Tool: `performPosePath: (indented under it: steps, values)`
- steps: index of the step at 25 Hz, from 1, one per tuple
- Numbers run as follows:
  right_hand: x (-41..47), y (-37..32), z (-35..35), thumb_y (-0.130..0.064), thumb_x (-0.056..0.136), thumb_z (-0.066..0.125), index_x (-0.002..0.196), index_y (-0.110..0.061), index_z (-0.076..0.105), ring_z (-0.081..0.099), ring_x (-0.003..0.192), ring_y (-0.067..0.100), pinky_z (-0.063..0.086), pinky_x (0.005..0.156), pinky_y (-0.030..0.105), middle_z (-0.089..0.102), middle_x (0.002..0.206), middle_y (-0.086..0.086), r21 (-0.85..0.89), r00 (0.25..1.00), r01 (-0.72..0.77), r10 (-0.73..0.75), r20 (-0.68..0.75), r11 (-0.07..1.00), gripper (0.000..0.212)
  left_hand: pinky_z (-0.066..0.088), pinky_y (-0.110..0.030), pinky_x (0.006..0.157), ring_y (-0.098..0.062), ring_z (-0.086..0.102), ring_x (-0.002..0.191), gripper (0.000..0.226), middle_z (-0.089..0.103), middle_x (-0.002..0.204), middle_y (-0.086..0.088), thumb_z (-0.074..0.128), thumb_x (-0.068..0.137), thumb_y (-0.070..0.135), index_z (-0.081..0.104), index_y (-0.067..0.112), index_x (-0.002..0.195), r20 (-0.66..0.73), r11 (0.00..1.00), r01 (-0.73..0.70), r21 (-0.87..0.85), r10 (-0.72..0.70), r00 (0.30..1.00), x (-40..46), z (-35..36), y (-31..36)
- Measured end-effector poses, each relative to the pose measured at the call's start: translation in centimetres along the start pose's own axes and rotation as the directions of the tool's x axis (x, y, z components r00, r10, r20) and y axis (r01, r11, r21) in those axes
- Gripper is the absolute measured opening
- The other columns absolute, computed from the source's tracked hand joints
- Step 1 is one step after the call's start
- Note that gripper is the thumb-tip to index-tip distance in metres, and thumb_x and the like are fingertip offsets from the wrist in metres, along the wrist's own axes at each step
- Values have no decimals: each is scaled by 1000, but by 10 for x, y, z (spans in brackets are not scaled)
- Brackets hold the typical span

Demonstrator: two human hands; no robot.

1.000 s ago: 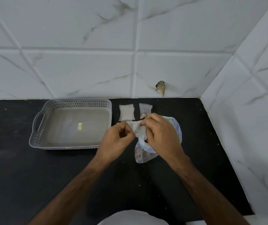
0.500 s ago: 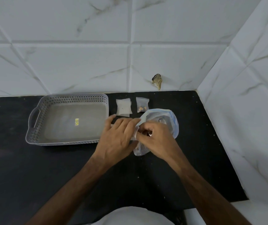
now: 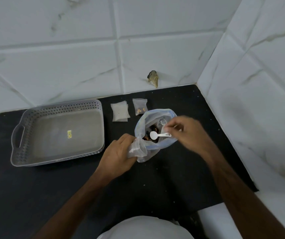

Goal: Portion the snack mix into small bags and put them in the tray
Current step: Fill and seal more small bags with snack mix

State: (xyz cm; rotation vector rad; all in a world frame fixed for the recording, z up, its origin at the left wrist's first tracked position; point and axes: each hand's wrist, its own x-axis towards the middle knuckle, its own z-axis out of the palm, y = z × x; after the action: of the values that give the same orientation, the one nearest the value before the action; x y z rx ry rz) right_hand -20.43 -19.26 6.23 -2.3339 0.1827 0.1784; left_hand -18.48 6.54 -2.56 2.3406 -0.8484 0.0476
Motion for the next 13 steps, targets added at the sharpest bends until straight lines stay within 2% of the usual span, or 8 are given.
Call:
performPosePath:
  steps: [1, 2, 4, 6, 8, 10, 12, 13]
  values:
    - [8, 11, -6, -22, 91, 69, 96, -28, 71, 61, 81, 3, 47, 74, 15, 62, 94, -13, -127, 994, -6, -8, -111, 992, 8, 55, -39, 70, -16, 63, 84, 42, 60, 113, 1, 79, 82, 23, 54, 19, 115, 21, 999, 17, -33, -17, 1000, 1, 1, -3]
    - [16, 21, -8, -18, 91, 69, 99, -26, 70, 60, 80, 3, 46, 75, 16, 60, 96, -10, -237, 988, 1, -37, -149, 971, 12, 57, -38, 73, -15, 64, 89, 47, 58, 121, 2, 79, 82, 25, 53, 20, 120, 39, 999, 8, -34, -7, 999, 3, 3, -6]
    - [31, 31, 1, -14, 92, 66, 107, -23, 71, 61, 84, 5, 50, 77, 19, 63, 101, -6, -379, 994, 98, -112, -16, 920, 18, 57, -34, 79, -15, 65, 97, 56, 51, 138, 4, 77, 82, 32, 50, 20, 130, 94, 999, -36, -3, 36, 995, 13, 3, -11]
    - [48, 33, 23, -13, 95, 59, 114, -19, 69, 64, 92, 15, 55, 82, 32, 67, 107, 0, -495, 980, 195, -143, 140, 847, 22, 56, -32, 76, -15, 67, 93, 59, 45, 148, 6, 73, 83, 40, 49, 22, 133, 190, 991, -106, 87, 88, 978, 27, 4, -15]
    - [66, 31, 43, -10, 96, 52, 115, -13, 67, 64, 98, 29, 54, 82, 42, 67, 110, 9, -577, 975, 203, -110, 192, 791, 25, 55, -33, 70, -17, 69, 89, 59, 49, 146, 3, 71, 81, 41, 50, 23, 133, 257, 953, -199, 229, 138, 957, 36, 7, -17]
    - [81, 33, 57, -10, 96, 51, 111, -10, 68, 63, 100, 34, 53, 83, 45, 67, 110, 14, -665, 973, 211, -89, 213, 716, 22, 52, -35, 67, -19, 70, 88, 58, 55, 140, 1, 70, 81, 38, 50, 23, 133, 294, 929, -230, 292, 142, 945, 39, 9, -18]
    - [89, 41, 64, -9, 95, 53, 107, -8, 69, 63, 101, 36, 52, 85, 47, 67, 109, 16, -703, 969, 211, -48, 244, 679, 21, 53, -38, 70, -20, 69, 91, 53, 56, 136, 1, 66, 83, 35, 51, 22, 132, 302, 947, -193, 256, 112, 947, 40, 12, -18]
    - [90, 44, 65, -8, 94, 53, 107, -8, 69, 64, 101, 37, 53, 85, 47, 67, 108, 17, -703, 964, 201, -11, 265, 682, 20, 54, -39, 74, -20, 68, 95, 51, 56, 135, 2, 62, 83, 35, 52, 22, 131, 313, 971, -153, 186, 89, 946, 40, 13, -17]
